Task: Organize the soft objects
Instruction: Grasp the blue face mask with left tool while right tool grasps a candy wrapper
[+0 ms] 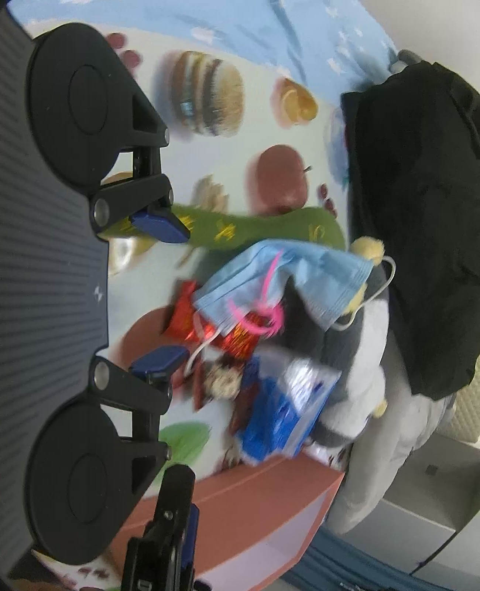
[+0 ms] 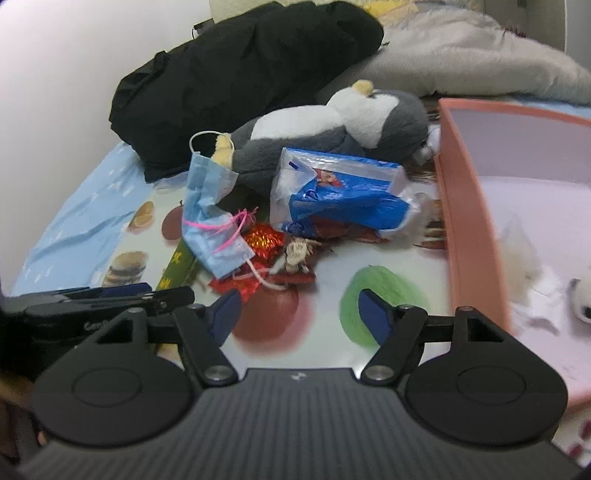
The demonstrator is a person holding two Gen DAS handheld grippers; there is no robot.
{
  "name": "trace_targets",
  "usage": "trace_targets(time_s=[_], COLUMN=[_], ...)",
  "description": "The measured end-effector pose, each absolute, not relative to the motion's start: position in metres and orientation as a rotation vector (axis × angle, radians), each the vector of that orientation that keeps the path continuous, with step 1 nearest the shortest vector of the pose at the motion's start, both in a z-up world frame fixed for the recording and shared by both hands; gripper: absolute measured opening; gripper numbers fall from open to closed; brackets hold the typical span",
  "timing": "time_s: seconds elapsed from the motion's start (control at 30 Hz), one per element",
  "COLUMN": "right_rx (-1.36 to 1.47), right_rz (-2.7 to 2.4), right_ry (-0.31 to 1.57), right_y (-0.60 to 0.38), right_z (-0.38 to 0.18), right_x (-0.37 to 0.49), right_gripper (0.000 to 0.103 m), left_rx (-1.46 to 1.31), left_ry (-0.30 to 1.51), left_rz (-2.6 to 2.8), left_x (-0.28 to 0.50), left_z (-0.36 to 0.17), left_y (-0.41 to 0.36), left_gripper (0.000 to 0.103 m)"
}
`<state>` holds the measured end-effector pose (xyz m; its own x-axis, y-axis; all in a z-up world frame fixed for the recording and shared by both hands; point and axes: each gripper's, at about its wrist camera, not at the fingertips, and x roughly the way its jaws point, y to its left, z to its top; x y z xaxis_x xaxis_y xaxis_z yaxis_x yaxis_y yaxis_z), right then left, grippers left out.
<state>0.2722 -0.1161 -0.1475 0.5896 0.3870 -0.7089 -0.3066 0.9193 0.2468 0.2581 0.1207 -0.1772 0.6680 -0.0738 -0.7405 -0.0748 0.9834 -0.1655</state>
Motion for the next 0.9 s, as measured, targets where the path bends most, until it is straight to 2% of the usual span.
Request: trace_targets(time_s=[0.23,0.4,0.47,0.63,0.7,0.73,0.77,0.87,0.9], right_rx=[0.143,0.166,0.174,0.184,0.191,0.194,0.194,0.189,0.19], right_rz=[0.427,0.421,0.417,0.408,0.408,0.406,0.405,0.41,0.41], right_ry=[0.905,0.936,0.951,0.969,0.979,0.986,0.989,0.984,0.984], right_y=[-0.093,-0.086,-0.084,-0.083,-0.083,-0.083,-0.084,-0.086,-0.087], right_z=[-0.178,-0.195,-0.201,-0.212,-0.215,-0.216,-0.217,-0.215,-0.213], right_x=[0.315,0.335,0.34,0.35,0.352,0.353,0.353,0.351,0.35], right_gripper=[0.056,0.055,0.055,0.053,0.045,0.039,0.038,0.034,0.033], left_rx=[-0.189,-0.165,-0.178,-0.251,-0.285,-0.299,-0.305,-0.351,-0.357], left_ry=[0.825,0.843,0.864,0.924,0.921,0.918,0.921,0.917,0.912], left_rz=[0.032,-0.02,-0.027,0.013,0.028,0.037,0.049,0.058,0.06], left_x=[0.292,0.304,0.308,0.315,0.316,0.317,0.319,0.319,0.318], left_z=[-0.189,-0.195,-0.198,-0.213,-0.216,-0.218,-0.22,-0.22,-0.217], left_y=[0.134,0.127,0.124,0.12,0.121,0.122,0.122,0.128,0.129], left_gripper=[0.066,0.058,0.05,0.047,0.041,0.034,0.023,0.006,0.006])
